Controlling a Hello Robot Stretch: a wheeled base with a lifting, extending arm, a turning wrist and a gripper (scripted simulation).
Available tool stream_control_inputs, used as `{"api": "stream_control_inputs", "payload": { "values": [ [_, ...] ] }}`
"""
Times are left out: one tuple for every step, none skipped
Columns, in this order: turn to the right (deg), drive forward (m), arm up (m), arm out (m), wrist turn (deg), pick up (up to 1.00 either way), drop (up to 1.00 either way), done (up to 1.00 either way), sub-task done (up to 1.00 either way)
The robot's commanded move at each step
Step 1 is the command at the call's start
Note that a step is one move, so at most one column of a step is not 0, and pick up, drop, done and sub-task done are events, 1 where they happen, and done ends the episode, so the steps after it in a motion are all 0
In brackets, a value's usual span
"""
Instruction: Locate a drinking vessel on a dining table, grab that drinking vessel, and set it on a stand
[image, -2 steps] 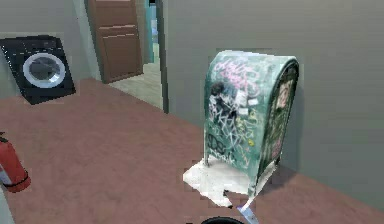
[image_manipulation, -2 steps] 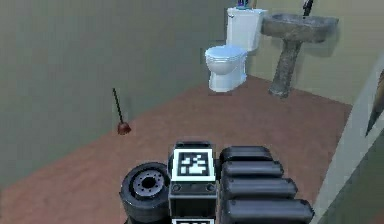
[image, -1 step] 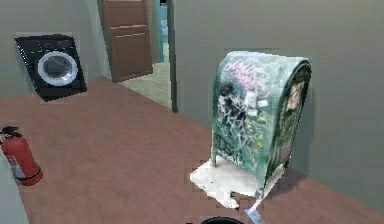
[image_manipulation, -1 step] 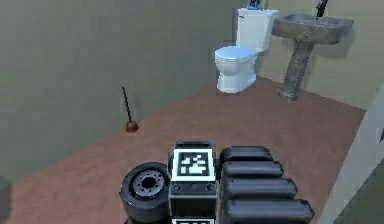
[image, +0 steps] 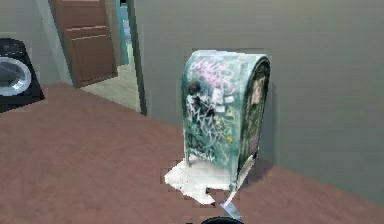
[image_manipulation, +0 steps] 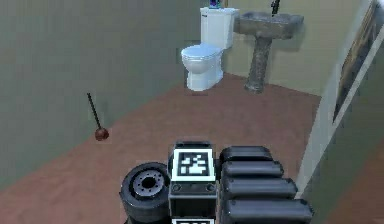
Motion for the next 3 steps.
{"api": "stream_control_inputs", "payload": {
  "values": [
    [0.0,0.15,0.00,0.00,0.0,0.00,0.00,0.00,0.00],
    [9.0,0.00,0.00,0.00,0.0,0.00,0.00,0.00,0.00],
    [0.0,0.50,0.00,0.00,0.0,0.00,0.00,0.00,0.00]
  ]
}}
